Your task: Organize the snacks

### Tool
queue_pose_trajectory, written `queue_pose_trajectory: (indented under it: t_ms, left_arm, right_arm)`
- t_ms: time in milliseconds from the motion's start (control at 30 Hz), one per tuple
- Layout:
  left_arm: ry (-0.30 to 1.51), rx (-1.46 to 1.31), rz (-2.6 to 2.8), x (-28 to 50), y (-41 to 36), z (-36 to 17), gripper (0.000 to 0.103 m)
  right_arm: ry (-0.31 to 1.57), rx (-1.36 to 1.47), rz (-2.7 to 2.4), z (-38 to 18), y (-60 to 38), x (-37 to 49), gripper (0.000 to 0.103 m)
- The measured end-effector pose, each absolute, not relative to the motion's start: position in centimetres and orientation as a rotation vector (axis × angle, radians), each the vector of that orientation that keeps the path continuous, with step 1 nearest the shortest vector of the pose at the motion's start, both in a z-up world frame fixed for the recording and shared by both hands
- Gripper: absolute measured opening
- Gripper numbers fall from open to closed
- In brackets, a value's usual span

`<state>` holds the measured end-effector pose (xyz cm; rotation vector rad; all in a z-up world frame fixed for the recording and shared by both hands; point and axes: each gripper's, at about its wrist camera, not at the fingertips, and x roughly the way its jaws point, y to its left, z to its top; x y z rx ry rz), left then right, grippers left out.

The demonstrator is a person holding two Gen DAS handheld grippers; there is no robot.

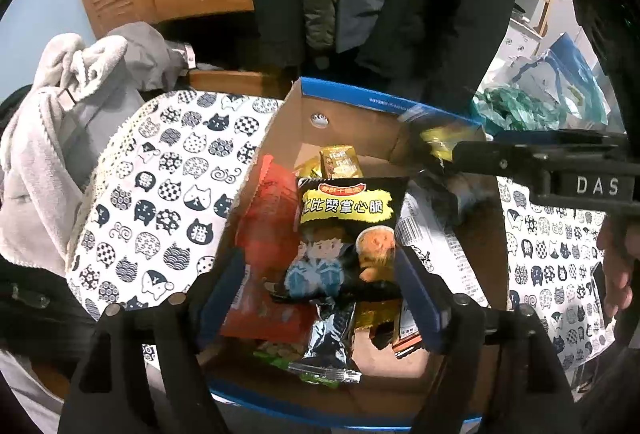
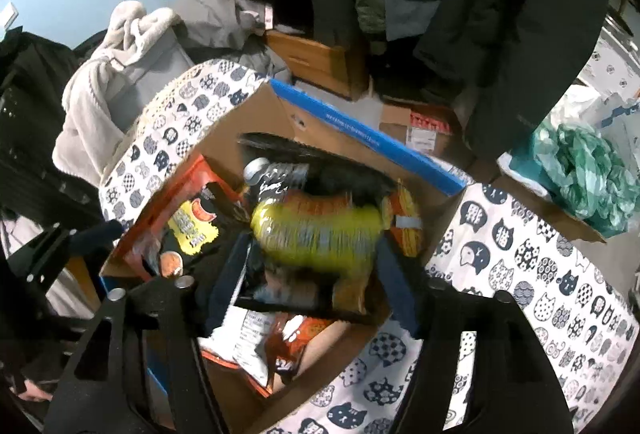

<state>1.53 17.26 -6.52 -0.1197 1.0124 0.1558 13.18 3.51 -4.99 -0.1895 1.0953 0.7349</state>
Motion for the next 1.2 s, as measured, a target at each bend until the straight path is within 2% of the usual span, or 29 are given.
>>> queue_pose_trajectory:
  t_ms: [300, 433, 1200]
  left_arm:
    - [0.983, -0.103, 0.164, 0.5, 16.7, -4.9, 0.081]
    - [0.950, -0.079, 0.183, -0.1, 16.2, -3.7, 0.088]
    - [0.850, 0.043, 0.155, -2.4, 11.6, 0.8, 0.095]
  right_arm:
    - [1.054, -0.169, 0.738, -3.1, 2.2, 12.4, 0.074]
    - [1.032, -0.177, 0.724, -2.3, 1.2, 11.5, 0.074]
    - [0.900, -0.166, 0.667, 0.7, -5.8, 5.1, 0.075]
